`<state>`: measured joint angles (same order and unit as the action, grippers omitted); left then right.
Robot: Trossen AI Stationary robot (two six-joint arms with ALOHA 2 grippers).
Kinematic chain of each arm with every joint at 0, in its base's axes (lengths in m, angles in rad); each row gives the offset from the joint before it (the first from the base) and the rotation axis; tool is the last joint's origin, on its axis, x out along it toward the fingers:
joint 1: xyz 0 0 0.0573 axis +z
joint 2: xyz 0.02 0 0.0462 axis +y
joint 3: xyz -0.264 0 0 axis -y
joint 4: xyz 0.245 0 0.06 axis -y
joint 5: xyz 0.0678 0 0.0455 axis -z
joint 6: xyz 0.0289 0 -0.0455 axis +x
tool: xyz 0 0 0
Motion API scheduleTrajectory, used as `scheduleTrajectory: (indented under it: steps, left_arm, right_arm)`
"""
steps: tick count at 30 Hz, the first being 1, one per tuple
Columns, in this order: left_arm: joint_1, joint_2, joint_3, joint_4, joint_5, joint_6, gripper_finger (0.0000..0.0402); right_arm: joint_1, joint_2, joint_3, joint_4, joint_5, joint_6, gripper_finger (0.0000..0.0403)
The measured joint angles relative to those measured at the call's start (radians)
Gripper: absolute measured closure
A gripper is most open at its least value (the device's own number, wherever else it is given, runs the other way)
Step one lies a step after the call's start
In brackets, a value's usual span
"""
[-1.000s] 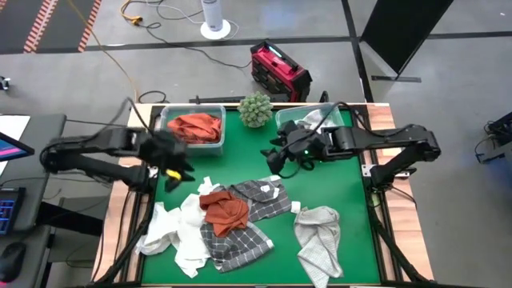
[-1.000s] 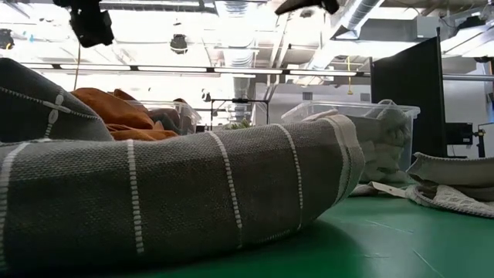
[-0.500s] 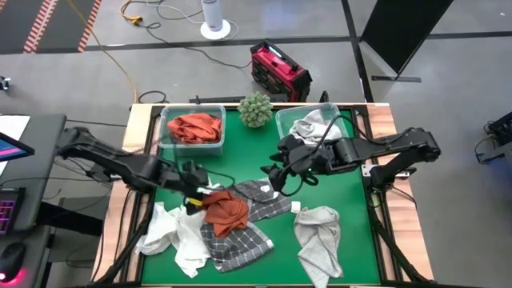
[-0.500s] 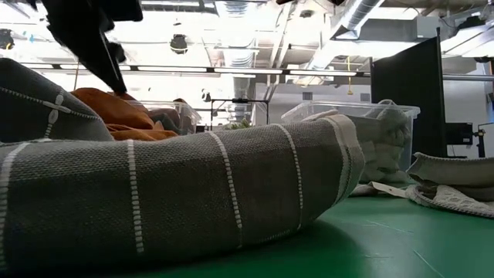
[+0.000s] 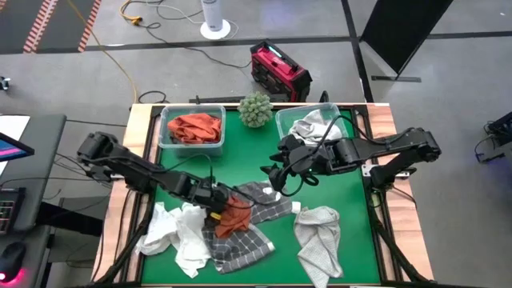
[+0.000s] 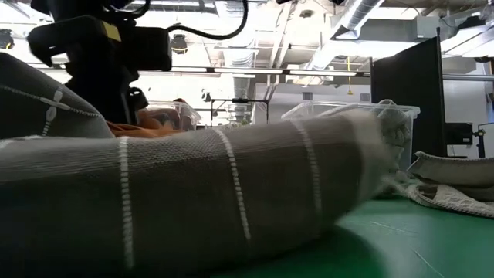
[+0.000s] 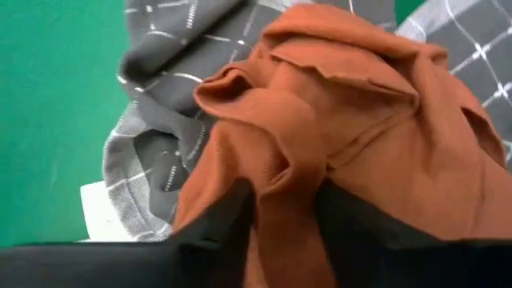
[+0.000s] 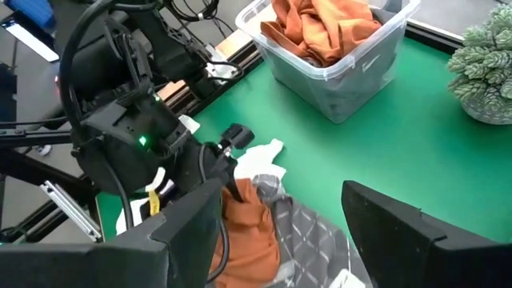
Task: Sort towels by color in basket
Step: Put the orange towel into the left transparent bin
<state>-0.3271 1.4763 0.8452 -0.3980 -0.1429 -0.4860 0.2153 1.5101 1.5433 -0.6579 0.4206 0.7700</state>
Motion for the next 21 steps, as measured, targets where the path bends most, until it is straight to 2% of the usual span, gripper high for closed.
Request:
scheduleTrajectory:
  steps: [4,5,10,18,21]
  left_arm:
    - [0.003,0.002,0.0,0.057,0.003,0.015,0.0371]
    - [0.003,-0.006,0.0,0.063,0.004,0.018,0.0384]
    - [0.008,-0.105,0.0,0.054,-0.02,0.003,0.0395]
    - [0.08,-0.439,0.001,0.061,-0.174,-0.018,0.0398]
    - [0.138,-0.561,0.001,0.108,-0.189,-0.025,0.0399]
  right_arm:
    - [0.008,0.0,0.0,0.0,0.0,0.005,0.0117]
    - [0.009,0.0,0.0,0.0,0.0,0.006,0.0117]
    - [0.02,0.0,0.0,0.0,0.0,0.016,0.0117]
    - [0.02,-0.018,0.0,0.009,0.021,0.019,0.0117]
    - [0.02,-0.018,0.0,0.008,0.043,0.018,0.0117]
